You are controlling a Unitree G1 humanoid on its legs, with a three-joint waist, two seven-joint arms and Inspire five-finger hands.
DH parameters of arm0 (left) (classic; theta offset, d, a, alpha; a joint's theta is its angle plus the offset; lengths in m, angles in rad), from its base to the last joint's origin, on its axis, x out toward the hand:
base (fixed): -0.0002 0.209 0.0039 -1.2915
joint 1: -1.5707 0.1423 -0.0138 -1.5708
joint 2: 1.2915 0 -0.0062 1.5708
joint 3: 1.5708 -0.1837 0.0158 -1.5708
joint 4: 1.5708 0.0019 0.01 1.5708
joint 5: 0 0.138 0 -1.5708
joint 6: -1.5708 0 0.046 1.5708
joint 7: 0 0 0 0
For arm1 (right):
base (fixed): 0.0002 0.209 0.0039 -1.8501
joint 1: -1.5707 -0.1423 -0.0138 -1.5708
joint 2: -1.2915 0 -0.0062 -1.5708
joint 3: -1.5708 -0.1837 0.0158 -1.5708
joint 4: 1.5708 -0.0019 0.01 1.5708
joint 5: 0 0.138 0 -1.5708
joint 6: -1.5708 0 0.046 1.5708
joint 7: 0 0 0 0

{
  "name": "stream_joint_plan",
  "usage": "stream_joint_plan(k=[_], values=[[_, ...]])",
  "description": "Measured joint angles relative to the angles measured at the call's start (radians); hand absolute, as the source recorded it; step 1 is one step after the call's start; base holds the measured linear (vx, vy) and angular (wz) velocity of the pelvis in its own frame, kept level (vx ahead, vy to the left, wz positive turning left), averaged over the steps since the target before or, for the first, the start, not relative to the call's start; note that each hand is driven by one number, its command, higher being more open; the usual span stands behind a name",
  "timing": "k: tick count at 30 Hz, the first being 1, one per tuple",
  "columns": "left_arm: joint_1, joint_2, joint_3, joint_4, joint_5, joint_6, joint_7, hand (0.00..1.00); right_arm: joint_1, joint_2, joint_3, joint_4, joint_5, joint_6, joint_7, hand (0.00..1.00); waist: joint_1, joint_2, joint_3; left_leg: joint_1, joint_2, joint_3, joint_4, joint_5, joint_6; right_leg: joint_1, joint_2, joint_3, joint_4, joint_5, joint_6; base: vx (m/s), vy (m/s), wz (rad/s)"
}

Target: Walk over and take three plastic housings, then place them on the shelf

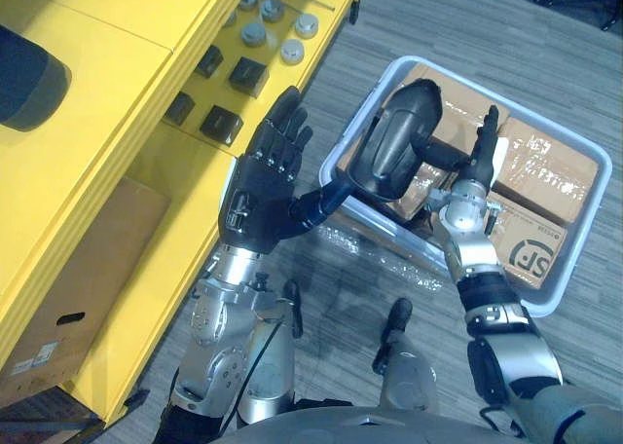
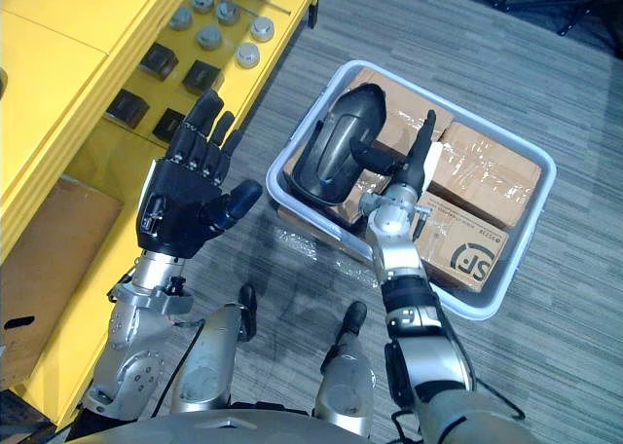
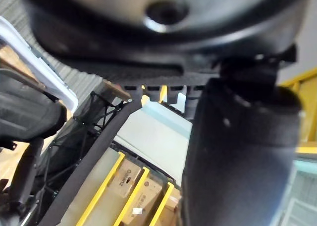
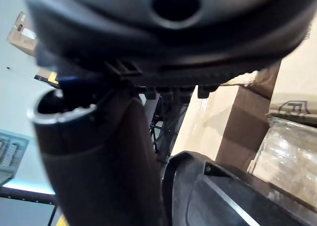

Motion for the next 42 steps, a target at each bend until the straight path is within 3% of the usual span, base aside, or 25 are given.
stream_joint_plan(k=[6, 7, 12, 16, 19, 20, 25, 33, 36, 39, 40, 41, 42], values=[[-0.053, 0.001, -0.040, 0.053, 0.000, 0.000, 0.001, 1.00, -0.119, -0.078, 0.022, 0.153, -0.012, 0.119, 0.009, 1.00, 0.020, 0.018, 0.042, -0.008, 0.000, -0.001, -0.002, 0.006, 0.002, -0.007, 0.000, -0.001, 0.003, 0.000, 0.000, 0.00, 0.001, 0.01], [-0.053, 0.001, -0.051, 0.054, -0.001, 0.000, 0.003, 1.00, -0.127, -0.081, 0.025, 0.155, -0.036, 0.127, 0.011, 0.00, 0.021, 0.020, 0.044, -0.008, 0.000, -0.002, -0.003, 0.007, 0.002, -0.008, 0.000, -0.003, 0.004, 0.000, 0.000, 0.00, 0.000, 0.00], [-0.101, -0.007, -0.084, 0.094, -0.006, 0.000, 0.018, 1.00, -0.245, -0.144, 0.068, 0.287, -0.079, 0.186, 0.017, 0.00, 0.028, 0.046, 0.057, -0.023, -0.001, -0.019, -0.005, 0.016, 0.000, -0.019, -0.001, -0.025, 0.028, -0.007, -0.010, -0.06, 0.010, 0.09], [-0.127, -0.006, -0.081, 0.178, -0.007, 0.001, 0.029, 1.00, -0.321, -0.243, 0.127, 0.424, -0.170, 0.229, 0.097, 0.00, 0.042, 0.050, 0.060, -0.032, -0.004, -0.024, -0.040, 0.047, -0.006, -0.040, -0.003, -0.042, 0.037, -0.013, -0.020, -0.10, -0.012, 0.09], [-0.122, -0.005, -0.086, 0.197, -0.007, 0.001, 0.033, 1.00, -0.355, -0.294, 0.134, 0.490, -0.236, 0.240, 0.145, 0.00, 0.051, 0.068, 0.069, -0.027, -0.008, -0.044, -0.073, 0.079, -0.014, -0.037, 0.000, -0.067, 0.039, -0.013, -0.021, -0.05, -0.041, 0.18], [-0.121, -0.005, -0.090, 0.197, -0.008, 0.001, 0.033, 1.00, -0.368, -0.300, 0.139, 0.501, -0.265, 0.284, 0.151, 0.00, 0.054, 0.083, 0.077, -0.014, -0.008, -0.049, -0.091, 0.093, -0.017, -0.026, 0.001, -0.076, 0.039, -0.014, -0.023, -0.02, -0.054, 0.16], [-0.112, 0.012, -0.087, 0.184, -0.007, 0.000, 0.026, 1.00, -0.369, -0.291, 0.134, 0.485, -0.302, 0.334, 0.162, 0.00, 0.053, 0.087, 0.079, 0.027, -0.003, -0.048, -0.127, 0.106, -0.026, -0.003, 0.008, -0.079, 0.040, -0.022, -0.034, 0.00, -0.021, 0.02], [-0.032, 0.027, -0.050, 0.022, -0.010, 0.026, -0.061, 1.00, -0.211, -0.227, 0.054, 0.353, -0.302, 0.381, 0.125, 0.00, 0.049, 0.076, 0.080, 0.138, 0.004, -0.030, -0.180, 0.111, -0.034, 0.074, 0.014, -0.080, 0.040, -0.033, -0.049, 0.03, -0.007, -0.05], [-0.033, 0.038, -0.053, 0.011, -0.015, 0.086, -0.084, 1.00, -0.141, -0.196, 0.021, 0.291, -0.305, 0.401, 0.105, 0.00, 0.042, 0.061, 0.076, 0.169, 0.005, -0.015, -0.197, 0.112, -0.035, 0.090, 0.014, -0.078, 0.037, -0.035, -0.051, 0.00, 0.003, -0.11], [-0.016, 0.043, -0.058, 0.017, -0.016, 0.190, -0.089, 1.00, -0.056, -0.140, -0.002, 0.192, -0.321, 0.405, 0.098, 0.00, 0.010, 0.028, 0.059, 0.194, 0.008, 0.002, -0.226, 0.121, -0.042, 0.091, 0.016, -0.069, 0.035, -0.035, -0.051, 0.01, -0.005, -0.15], [-0.013, 0.043, -0.062, 0.027, -0.019, 0.235, -0.090, 1.00, -0.028, -0.127, -0.002, 0.164, -0.337, 0.404, 0.098, 0.00, 0.005, 0.021, 0.052, 0.211, 0.009, 0.014, -0.238, 0.122, -0.043, 0.097, 0.017, -0.060, 0.033, -0.035, -0.051, 0.03, -0.012, -0.28], [-0.015, 0.043, -0.075, 0.066, -0.058, 0.325, -0.089, 1.00, 0.023, -0.102, -0.002, 0.106, -0.358, 0.398, 0.089, 0.00, -0.005, 0.012, 0.023, 0.225, 0.011, 0.026, -0.249, 0.122, -0.044, 0.105, 0.021, -0.052, 0.019, -0.034, -0.049, 0.05, -0.021, -0.29], [-0.018, 0.042, -0.088, 0.109, -0.068, 0.362, -0.088, 1.00, 0.049, -0.085, -0.002, 0.070, -0.374, 0.396, 0.088, 0.00, -0.013, 0.004, -0.001, 0.229, 0.014, 0.035, -0.257, 0.123, -0.046, 0.105, 0.026, -0.047, 0.007, -0.031, -0.047, 0.04, -0.022, -0.24]])
